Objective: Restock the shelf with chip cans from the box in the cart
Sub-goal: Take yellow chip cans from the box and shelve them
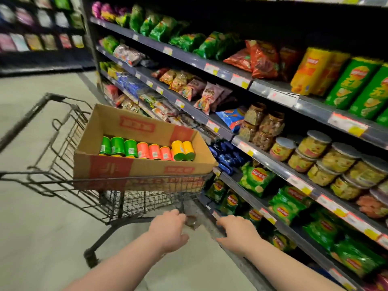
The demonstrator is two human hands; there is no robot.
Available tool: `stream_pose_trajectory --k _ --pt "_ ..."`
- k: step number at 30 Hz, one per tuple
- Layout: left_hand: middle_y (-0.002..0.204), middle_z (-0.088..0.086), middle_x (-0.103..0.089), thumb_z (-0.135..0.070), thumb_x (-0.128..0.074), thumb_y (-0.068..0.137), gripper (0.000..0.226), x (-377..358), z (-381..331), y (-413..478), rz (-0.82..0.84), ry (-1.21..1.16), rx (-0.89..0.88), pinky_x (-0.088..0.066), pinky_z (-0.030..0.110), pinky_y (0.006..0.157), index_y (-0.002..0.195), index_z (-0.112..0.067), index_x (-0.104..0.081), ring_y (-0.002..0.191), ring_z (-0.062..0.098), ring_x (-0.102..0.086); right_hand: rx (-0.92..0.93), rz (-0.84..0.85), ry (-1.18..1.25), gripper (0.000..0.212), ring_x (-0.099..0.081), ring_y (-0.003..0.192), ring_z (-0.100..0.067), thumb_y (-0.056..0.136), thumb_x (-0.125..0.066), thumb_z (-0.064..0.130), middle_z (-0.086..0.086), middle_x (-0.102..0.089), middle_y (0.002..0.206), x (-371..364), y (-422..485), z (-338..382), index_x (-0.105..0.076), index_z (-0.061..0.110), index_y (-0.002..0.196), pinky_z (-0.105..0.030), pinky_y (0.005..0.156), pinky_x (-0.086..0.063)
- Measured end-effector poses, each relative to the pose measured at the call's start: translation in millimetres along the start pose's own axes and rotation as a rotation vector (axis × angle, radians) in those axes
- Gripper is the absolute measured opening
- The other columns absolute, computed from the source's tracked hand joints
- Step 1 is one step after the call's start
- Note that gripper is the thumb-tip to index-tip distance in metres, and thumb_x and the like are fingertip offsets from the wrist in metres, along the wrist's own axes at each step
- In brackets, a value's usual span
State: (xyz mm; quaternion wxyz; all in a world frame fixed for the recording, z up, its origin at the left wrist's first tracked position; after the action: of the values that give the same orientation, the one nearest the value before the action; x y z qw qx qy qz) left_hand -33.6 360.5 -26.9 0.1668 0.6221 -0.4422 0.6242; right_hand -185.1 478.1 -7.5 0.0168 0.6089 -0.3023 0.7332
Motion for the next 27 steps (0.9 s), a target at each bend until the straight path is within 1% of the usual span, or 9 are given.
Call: stream_pose_trajectory --k 4,9,11,14,18,21,27 --pt "0.128 0.002 -0.049 -0.049 -0.05 0.086 0.05 7.4 52.2 5.0 -0.001 -0.027 0.056 -0.044 0.038 0.095 0.129 -0.024 -0.048 0.119 0.025 -0.048 0.012 0.019 0.009 0.046 -0.045 0.125 -0.027 0.087 -0.049 0.041 -0.002 -0.051 0.133 0.8 35.1 38.0 -0.047 0.026 0.131 -0.038 0.101 -0.038" --pt "0.128 0.001 -0.049 -0.052 -0.049 0.087 0.054 4.0 87.5 19.9 -0.011 -0.088 0.098 -0.046 0.038 0.096 0.134 -0.025 -0.045 0.117 0.024 -0.05 0.033 0.041 -0.001 0.046 -0.048 0.124 -0.025 0.087 -0.049 0.04 -0.002 -0.052 0.134 6.2 61.4 61.1 -0.049 0.027 0.131 -0.037 0.102 -0.039" --pt "0.129 0.001 -0.049 -0.05 -0.049 0.087 0.054 2.6 91.1 28.7 -0.009 -0.116 0.109 -0.045 0.037 0.097 0.133 -0.023 -0.046 0.118 0.023 -0.05 0.042 0.057 -0.011 0.046 -0.048 0.124 -0.024 0.088 -0.05 0.041 -0.001 -0.051 0.134 9.1 72.1 61.5 -0.049 0.028 0.131 -0.037 0.103 -0.038" --pt "0.131 0.001 -0.048 -0.048 -0.048 0.088 0.053 2.7 94.1 40.8 0.0 -0.161 0.124 -0.044 0.036 0.099 0.134 -0.023 -0.045 0.121 0.022 -0.048 0.055 0.076 -0.019 0.045 -0.049 0.122 -0.024 0.087 -0.051 0.044 0.001 -0.052 0.134 14.0 94.0 57.6 -0.049 0.03 0.13 -0.036 0.1 -0.039" --pt "0.127 0.001 -0.049 -0.044 -0.049 0.087 0.046 14.7 109.1 62.0 -0.01 -0.191 0.184 -0.044 0.036 0.096 0.127 -0.022 -0.049 0.12 0.023 -0.049 0.108 0.096 -0.038 0.046 -0.049 0.122 -0.025 0.087 -0.05 0.043 0.0 -0.051 0.135 25.8 134.0 57.4 -0.048 0.03 0.131 -0.037 0.098 -0.041" --pt "0.126 0.002 -0.05 -0.045 -0.049 0.086 0.046 27.7 119.1 85.9 -0.034 -0.195 0.247 -0.045 0.036 0.095 0.125 -0.021 -0.051 0.118 0.024 -0.051 0.161 0.093 -0.046 0.048 -0.051 0.12 -0.026 0.087 -0.052 0.044 -0.001 -0.051 0.134 40.7 169.5 57.2 -0.048 0.029 0.132 -0.037 0.097 -0.043" --pt "0.126 0.0 -0.051 -0.049 -0.051 0.087 0.046 65.9 116.4 150.3 -0.079 -0.177 0.325 -0.044 0.036 0.096 0.125 -0.024 -0.051 0.12 0.022 -0.049 0.237 0.072 -0.036 0.048 -0.05 0.121 -0.026 0.086 -0.052 0.043 -0.003 -0.052 0.133 84.3 239.4 33.8 -0.048 0.027 0.132 -0.035 0.098 -0.041"
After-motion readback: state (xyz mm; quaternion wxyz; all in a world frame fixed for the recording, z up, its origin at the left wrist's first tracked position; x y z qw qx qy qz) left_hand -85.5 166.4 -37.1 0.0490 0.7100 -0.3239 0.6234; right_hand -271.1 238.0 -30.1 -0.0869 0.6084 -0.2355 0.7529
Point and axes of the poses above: each hand's wrist, its own y-axis towards the middle knuckle, its own x-axis out of the back of the hand, z = x × y, the point moved 2 cm from there along y, towards the middle knuckle
